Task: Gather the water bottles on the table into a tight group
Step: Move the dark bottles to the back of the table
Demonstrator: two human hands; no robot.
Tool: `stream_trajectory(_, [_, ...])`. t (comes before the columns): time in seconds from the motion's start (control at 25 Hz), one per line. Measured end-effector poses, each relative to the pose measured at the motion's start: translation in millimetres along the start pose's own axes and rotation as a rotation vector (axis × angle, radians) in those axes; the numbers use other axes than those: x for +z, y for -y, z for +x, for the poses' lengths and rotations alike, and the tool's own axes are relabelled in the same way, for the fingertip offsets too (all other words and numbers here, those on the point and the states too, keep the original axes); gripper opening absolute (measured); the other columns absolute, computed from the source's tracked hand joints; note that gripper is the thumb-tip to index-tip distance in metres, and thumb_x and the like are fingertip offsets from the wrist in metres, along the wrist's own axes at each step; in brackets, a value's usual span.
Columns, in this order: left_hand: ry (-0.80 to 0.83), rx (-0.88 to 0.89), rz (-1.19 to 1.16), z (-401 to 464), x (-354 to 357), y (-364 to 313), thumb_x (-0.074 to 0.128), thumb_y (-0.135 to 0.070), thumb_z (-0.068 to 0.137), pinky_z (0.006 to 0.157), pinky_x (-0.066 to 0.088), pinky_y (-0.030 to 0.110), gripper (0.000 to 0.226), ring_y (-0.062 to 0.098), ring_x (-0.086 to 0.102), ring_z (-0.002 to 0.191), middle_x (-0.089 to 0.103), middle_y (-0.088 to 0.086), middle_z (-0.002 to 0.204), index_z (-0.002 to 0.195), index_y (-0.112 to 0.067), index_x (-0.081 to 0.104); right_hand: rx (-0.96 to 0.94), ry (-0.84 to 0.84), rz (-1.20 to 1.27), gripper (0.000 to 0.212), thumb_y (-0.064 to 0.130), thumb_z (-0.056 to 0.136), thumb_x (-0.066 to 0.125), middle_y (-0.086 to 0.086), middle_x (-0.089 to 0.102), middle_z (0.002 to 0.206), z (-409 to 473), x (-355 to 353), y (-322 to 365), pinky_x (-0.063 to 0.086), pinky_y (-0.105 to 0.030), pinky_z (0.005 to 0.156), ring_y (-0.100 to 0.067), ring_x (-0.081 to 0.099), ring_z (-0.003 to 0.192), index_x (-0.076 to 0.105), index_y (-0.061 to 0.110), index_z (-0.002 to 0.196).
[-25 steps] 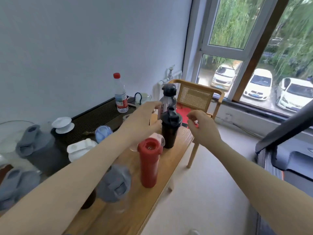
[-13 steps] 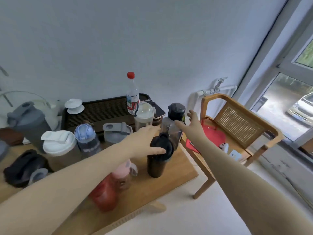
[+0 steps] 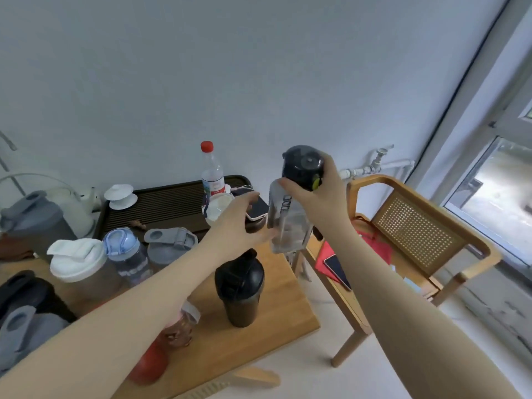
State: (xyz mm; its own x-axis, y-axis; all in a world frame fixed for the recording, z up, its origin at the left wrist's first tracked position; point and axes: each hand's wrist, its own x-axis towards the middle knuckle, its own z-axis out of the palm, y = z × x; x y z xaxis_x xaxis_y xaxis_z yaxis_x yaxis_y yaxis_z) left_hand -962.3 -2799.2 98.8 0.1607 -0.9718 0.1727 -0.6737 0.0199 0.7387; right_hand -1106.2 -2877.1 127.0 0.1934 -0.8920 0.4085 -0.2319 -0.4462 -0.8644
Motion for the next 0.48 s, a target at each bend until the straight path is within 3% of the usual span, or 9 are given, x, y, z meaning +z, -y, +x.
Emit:
stream_trajectory(0.16, [-0.055,0.080,-0.150,5,0,-24,0.078,-0.039,0.060,0.099,0.035,0.022,0.085,0.009,0.044,0.121,0.050,-0.004,0.131,0.132,-0.020,0.036,-0.192,-0.010,0.089,0.058,0.024,0.066,0.078,0.015,0.059,0.100,5,-23,64,0.049,-0.010,0.076,0.001,0.057,0.090,0.051,0.019,0.117])
stream_trajectory(0.24, [-0.089,0.092,-0.180,-2,-7,-30,0.076,-0.038,0.057,0.087,0.035,0.008,0.085,0.006,0.047,0.112,0.051,-0.007,0.121,0.130,-0.020,0.036,-0.203,0.014,0.218,0.056,0.022,0.064,0.076,0.008,0.063,0.104,-1,-22,81,0.052,-0.017,0.078,-0.003,0.060,0.094,0.053,0.017,0.115])
stream_trajectory(0.36, [-0.201,0.091,-0.155,-16,-31,-31,0.083,-0.027,0.062,0.067,0.042,0.006,0.066,0.000,0.054,0.087,0.056,-0.013,0.098,0.113,-0.024,0.040,-0.214,0.082,0.402,0.062,0.021,0.063,0.075,-0.005,0.063,0.118,-10,-14,101,0.054,-0.031,0.088,-0.017,0.062,0.105,0.050,0.014,0.121])
stream_trajectory(0.48, [-0.290,0.076,-0.045,-33,-65,-18,0.082,-0.024,0.062,0.064,0.039,-0.001,0.058,-0.006,0.052,0.078,0.053,-0.019,0.087,0.105,-0.025,0.043,-0.163,0.176,0.326,0.083,0.036,0.067,0.071,0.004,0.048,0.135,-26,12,88,0.041,-0.012,0.095,0.001,0.048,0.120,0.030,0.016,0.137])
